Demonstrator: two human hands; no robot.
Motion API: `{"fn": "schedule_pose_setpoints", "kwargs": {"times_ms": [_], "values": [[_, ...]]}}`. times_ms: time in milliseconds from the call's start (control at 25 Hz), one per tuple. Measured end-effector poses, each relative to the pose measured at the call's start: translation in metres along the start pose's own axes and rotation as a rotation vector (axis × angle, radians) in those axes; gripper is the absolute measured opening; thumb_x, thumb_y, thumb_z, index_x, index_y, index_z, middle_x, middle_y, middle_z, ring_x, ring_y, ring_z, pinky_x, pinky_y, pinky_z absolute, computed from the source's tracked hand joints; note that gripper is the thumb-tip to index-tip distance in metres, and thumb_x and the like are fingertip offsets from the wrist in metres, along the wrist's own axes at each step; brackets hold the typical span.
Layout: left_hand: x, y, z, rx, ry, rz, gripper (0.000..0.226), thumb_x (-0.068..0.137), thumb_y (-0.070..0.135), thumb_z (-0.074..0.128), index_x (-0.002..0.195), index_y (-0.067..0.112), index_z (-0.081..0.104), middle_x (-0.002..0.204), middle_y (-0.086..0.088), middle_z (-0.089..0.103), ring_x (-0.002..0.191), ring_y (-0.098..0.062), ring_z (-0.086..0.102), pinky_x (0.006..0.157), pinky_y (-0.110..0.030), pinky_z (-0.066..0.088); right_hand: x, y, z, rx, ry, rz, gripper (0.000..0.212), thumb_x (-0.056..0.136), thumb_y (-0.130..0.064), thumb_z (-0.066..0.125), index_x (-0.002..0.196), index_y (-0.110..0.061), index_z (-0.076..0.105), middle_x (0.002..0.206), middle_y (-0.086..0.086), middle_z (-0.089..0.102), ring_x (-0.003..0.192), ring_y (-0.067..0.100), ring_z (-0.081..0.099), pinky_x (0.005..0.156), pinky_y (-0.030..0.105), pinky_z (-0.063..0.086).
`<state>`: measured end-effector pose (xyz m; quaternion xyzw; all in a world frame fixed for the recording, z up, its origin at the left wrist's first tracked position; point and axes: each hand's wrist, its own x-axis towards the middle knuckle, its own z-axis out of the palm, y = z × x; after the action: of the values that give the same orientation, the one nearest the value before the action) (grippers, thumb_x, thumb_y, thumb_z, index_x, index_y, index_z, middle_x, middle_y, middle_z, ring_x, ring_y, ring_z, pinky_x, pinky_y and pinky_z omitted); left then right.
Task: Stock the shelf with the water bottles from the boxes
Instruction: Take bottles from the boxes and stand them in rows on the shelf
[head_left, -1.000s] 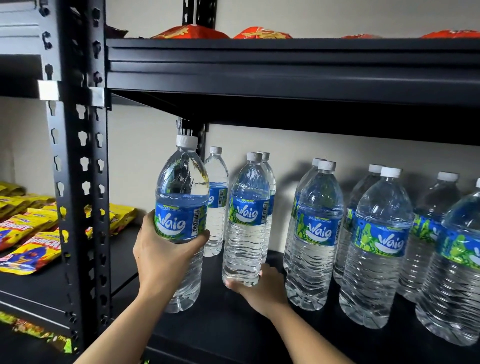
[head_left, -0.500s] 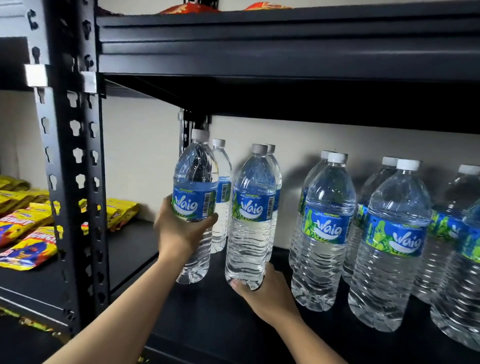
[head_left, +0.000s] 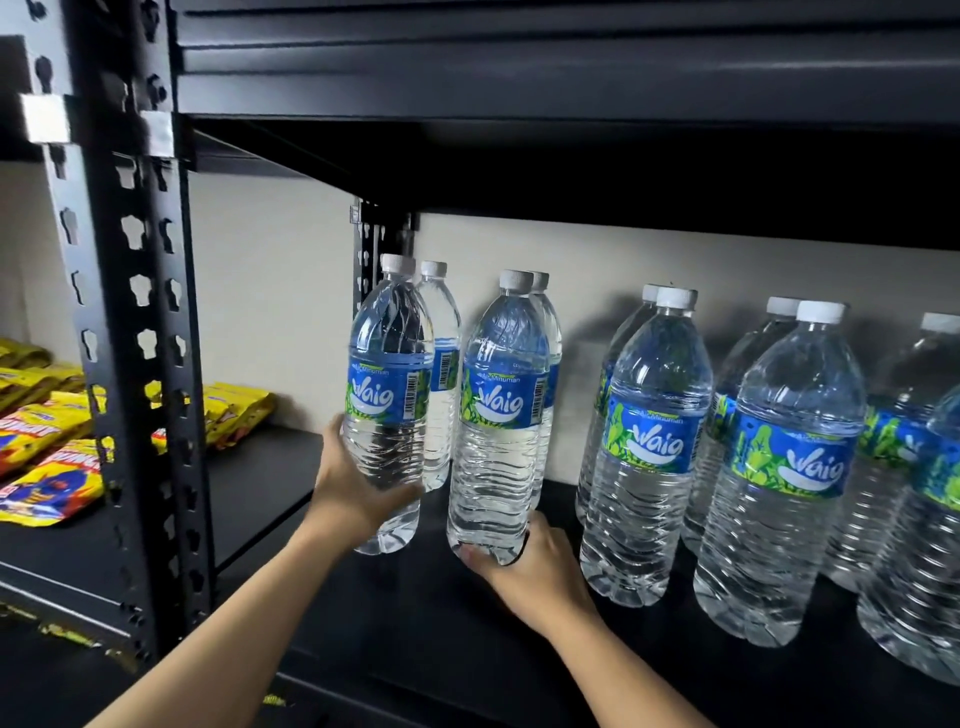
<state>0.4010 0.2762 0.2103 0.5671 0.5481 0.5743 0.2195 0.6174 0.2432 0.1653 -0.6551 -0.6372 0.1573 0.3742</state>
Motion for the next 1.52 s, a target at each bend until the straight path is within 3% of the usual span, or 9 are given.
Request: {"fn": "schedule_pose_setpoints", "kwargs": {"times_ms": [160,520,720,920,1120,1320,1520], "values": [[-0.008,-0.024,0.001,-0.007,-0.056,-0.136,0.09,0.056,0.031,0.096,0.127,0.019,0.043,0.113,0.001,0.066,0.106,-0.019,0.064,0.089,-0.032,0.049,0.002,-0.001,0.001,0.015,0.018,0.011,0.076,0.057,-0.074,0.072,0.116,-0.03,0.054,0.113,-0.008,0.057,0.105,0.011,0.057,0.088,0.026,0.048],[0.001,-0.022,0.013,-0.024,-0.086,-0.141,0.088,0.061,0.039,0.092,0.132,0.025,0.043,0.119,0.006,0.063,0.114,-0.017,0.059,0.097,-0.033,0.046,0.002,0.0,0.003,-0.013,0.007,0.044,0.1,0.049,-0.083,0.063,0.129,-0.024,0.051,0.122,-0.004,0.058,0.111,0.013,0.058,0.094,0.03,0.05],[-0.001,-0.021,0.02,0.024,-0.079,-0.121,0.093,0.07,0.042,0.086,0.14,0.021,0.028,0.125,0.003,0.056,0.122,-0.02,0.054,0.099,-0.033,0.043,0.0,-0.001,0.0,-0.003,-0.002,0.031,0.085,0.059,-0.077,0.069,0.126,-0.028,0.051,0.123,-0.004,0.055,0.114,0.013,0.056,0.095,0.027,0.047],[0.001,-0.022,0.018,0.056,-0.079,-0.168,0.083,0.066,0.041,0.088,0.123,0.019,0.032,0.119,-0.001,0.058,0.115,-0.021,0.057,0.09,-0.031,0.043,-0.001,-0.002,-0.001,-0.016,-0.016,0.005,0.075,0.071,-0.069,0.07,0.129,-0.027,0.046,0.126,-0.001,0.049,0.123,0.016,0.048,0.1,0.027,0.039],[-0.001,-0.025,0.018,0.087,-0.067,-0.135,0.089,0.061,0.027,0.093,0.128,0.016,0.036,0.122,-0.004,0.06,0.115,-0.023,0.057,0.092,-0.033,0.044,-0.001,-0.002,0.001,-0.043,-0.013,-0.021,0.076,0.074,-0.068,0.067,0.13,-0.021,0.046,0.128,0.002,0.05,0.129,0.017,0.043,0.105,0.029,0.038],[0.002,-0.029,0.018,0.11,-0.085,-0.136,0.094,0.062,0.029,0.092,0.133,0.017,0.032,0.129,-0.005,0.059,0.12,-0.024,0.056,0.099,-0.036,0.045,-0.002,-0.004,0.0,-0.053,-0.026,-0.016,0.073,0.075,-0.067,0.068,0.128,-0.022,0.046,0.128,0.0,0.05,0.13,0.016,0.041,0.105,0.028,0.038],[0.0,-0.027,0.016,0.226,-0.146,-0.187,0.114,0.055,0.032,0.094,0.142,0.013,0.023,0.138,-0.007,0.053,0.126,-0.027,0.053,0.102,-0.038,0.043,-0.006,-0.009,-0.006,-0.037,-0.071,0.042,0.077,0.07,-0.07,0.068,0.129,-0.026,0.047,0.125,-0.001,0.049,0.124,0.015,0.048,0.1,0.027,0.042]]}}
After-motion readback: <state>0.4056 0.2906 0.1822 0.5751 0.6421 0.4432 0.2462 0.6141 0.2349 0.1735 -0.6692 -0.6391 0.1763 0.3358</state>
